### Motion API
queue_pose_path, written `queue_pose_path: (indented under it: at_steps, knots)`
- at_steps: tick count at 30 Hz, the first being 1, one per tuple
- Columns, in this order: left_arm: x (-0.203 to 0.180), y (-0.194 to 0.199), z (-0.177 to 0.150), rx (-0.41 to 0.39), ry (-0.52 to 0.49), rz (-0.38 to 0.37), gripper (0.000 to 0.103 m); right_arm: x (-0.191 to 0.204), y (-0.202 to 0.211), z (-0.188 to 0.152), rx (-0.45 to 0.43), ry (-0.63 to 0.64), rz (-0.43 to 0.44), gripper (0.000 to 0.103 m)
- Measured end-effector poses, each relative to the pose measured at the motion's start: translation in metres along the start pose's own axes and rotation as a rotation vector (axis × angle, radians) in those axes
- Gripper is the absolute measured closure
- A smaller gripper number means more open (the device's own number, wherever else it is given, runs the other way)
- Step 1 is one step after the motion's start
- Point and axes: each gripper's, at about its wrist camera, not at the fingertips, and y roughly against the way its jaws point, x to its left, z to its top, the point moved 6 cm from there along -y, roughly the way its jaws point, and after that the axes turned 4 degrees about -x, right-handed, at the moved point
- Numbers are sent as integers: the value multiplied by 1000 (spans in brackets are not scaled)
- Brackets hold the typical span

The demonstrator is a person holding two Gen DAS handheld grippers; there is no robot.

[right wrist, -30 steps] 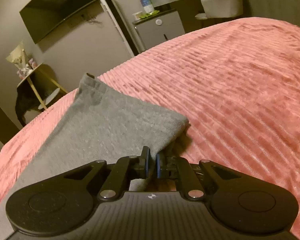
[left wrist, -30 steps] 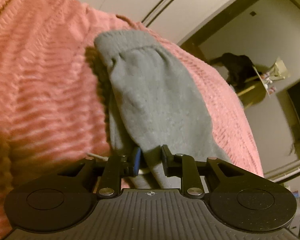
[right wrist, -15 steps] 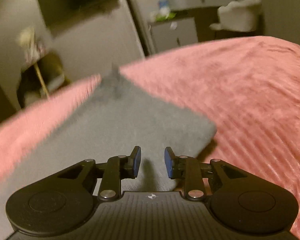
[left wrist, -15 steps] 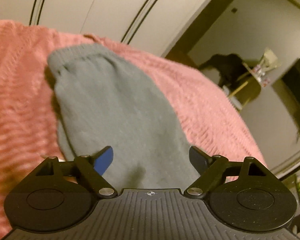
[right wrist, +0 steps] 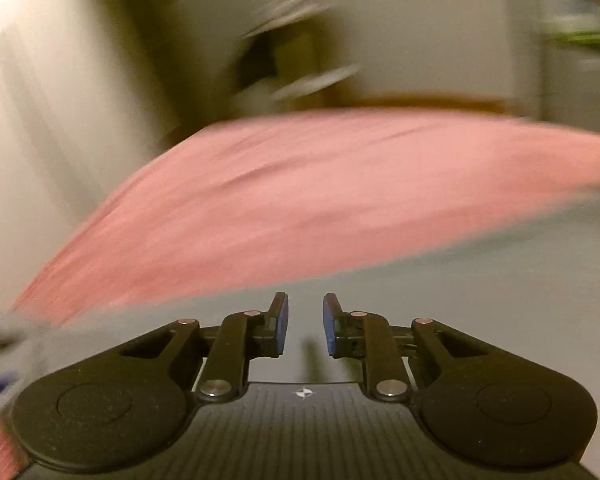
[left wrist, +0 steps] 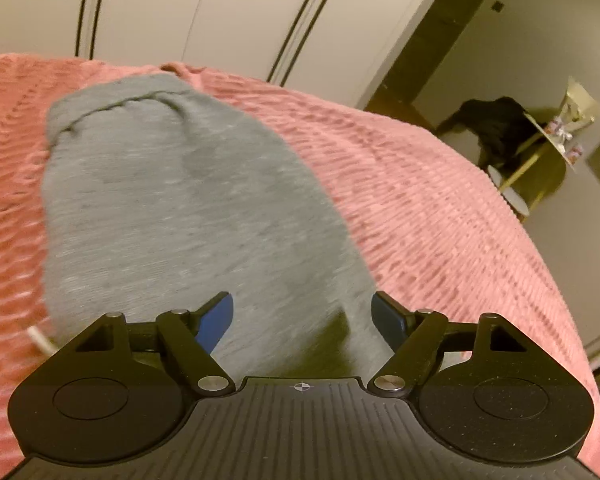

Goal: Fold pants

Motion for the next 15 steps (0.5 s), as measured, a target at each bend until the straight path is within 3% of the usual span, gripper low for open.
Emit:
queue_pose_path:
  at_steps: [1,3,4,5,7,9,13,15]
  knots:
    - [2,-6,-2,-4,-22,28,22,21,-17,0,32,39,49,84]
    - [18,-21,-11,-26,-101,154,29,64,-53,0,106,139,135,81]
    - [25,-24,-14,-58,-143,198,37,80,-71,1,137,188,159,79]
    - [28,-24,-13,-102,-178,230,35,89,-83,3,157,219,180,76]
    - [28,-20,-2,-177,-191,247,33,108,-110,6,204,265,230,73]
    - [35,-19,8,-250,-142,262,23,123,-130,8,250,274,261,69]
    - [47,-35,11,-201,-108,264,22,148,-162,-2,432,224,395,64]
    - [46,-33,15,-218,-125,253,21,156,-162,-4,455,281,428,60]
